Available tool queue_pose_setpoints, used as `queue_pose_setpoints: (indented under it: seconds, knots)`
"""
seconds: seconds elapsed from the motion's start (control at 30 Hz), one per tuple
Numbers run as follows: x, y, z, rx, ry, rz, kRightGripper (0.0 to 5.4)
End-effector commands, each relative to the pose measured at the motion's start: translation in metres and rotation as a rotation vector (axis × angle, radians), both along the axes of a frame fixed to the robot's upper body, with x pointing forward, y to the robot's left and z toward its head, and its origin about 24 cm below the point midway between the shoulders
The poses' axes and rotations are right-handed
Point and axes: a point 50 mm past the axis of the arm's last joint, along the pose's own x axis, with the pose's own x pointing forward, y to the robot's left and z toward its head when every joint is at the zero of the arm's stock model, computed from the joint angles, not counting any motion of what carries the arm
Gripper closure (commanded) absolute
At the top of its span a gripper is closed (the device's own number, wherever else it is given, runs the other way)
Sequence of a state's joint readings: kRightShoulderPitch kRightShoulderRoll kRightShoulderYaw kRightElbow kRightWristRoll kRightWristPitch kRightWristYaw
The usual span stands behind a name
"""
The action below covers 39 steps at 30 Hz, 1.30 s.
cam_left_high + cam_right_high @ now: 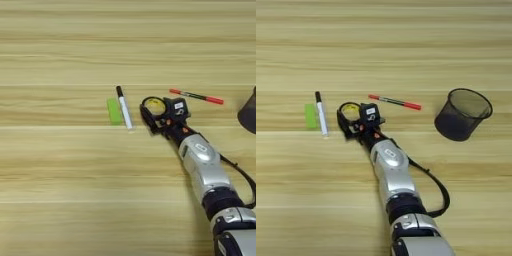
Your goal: Move the objects on the table
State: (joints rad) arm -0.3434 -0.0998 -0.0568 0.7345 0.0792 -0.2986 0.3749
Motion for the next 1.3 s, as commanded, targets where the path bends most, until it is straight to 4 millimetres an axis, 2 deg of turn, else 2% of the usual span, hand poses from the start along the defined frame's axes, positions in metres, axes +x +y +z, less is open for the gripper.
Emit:
queue_pose_setpoints:
  seconds: [0.03, 0.43, 0.73, 1.13, 1.17, 1.3]
  knots:
    - [0.013, -0.002, 0.025, -0.010, -0.100, -0.019, 1.45]
    - [-0.007, -0.047, 0.034, -0.034, -0.121, -0.197, 1.47]
    - [-0.020, -0.078, 0.029, -0.079, -0.073, -0.307, 1.47]
    - [-0.018, -0.074, 0.024, -0.067, -0.051, -0.299, 1.47]
    - [-0.018, -0.074, 0.024, -0.067, -0.052, -0.297, 1.18]
    - [-0.017, -0.072, 0.025, -0.068, -0.057, -0.289, 0.77]
